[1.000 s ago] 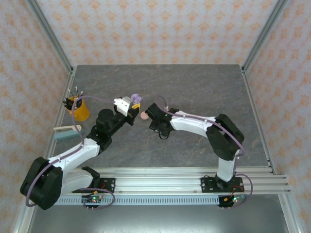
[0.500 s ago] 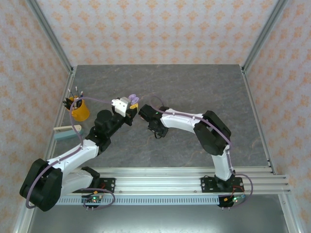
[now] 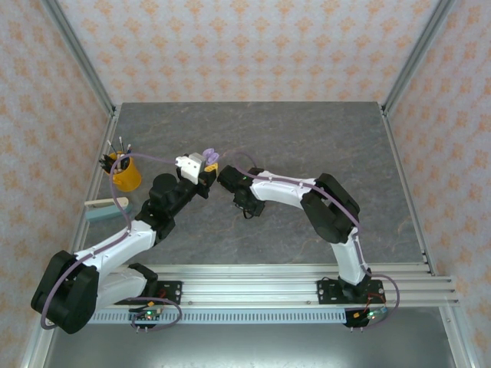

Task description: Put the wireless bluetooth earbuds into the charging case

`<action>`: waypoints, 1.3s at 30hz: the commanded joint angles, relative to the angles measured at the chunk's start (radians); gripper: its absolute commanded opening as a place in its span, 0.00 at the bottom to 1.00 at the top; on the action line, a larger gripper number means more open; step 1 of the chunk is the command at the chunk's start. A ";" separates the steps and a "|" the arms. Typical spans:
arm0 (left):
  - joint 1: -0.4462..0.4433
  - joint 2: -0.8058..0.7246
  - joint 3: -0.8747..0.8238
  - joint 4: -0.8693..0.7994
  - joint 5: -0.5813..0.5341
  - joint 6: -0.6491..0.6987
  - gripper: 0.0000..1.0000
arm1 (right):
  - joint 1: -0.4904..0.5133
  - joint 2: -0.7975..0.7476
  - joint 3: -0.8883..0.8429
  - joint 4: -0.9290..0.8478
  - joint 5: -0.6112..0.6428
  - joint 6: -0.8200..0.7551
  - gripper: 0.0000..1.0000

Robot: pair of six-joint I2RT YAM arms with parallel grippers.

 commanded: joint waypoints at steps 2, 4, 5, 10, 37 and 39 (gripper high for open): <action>0.011 -0.023 -0.006 0.028 -0.016 -0.011 0.00 | 0.003 0.024 -0.006 -0.012 0.014 -0.061 0.28; 0.011 -0.023 -0.004 0.026 -0.014 -0.014 0.00 | 0.003 0.013 -0.016 -0.019 0.014 -0.113 0.27; 0.011 -0.022 -0.003 0.027 -0.014 -0.015 0.00 | 0.003 0.008 -0.020 -0.026 0.016 -0.146 0.26; 0.011 -0.021 0.004 0.025 -0.005 -0.021 0.00 | 0.003 -0.014 -0.037 -0.080 0.050 -0.337 0.24; 0.011 -0.021 0.031 0.006 0.014 -0.042 0.00 | -0.066 -0.250 -0.244 0.063 -0.064 0.304 0.44; 0.011 -0.017 0.034 0.006 0.015 -0.043 0.00 | -0.066 -0.259 -0.263 0.098 -0.058 0.357 0.44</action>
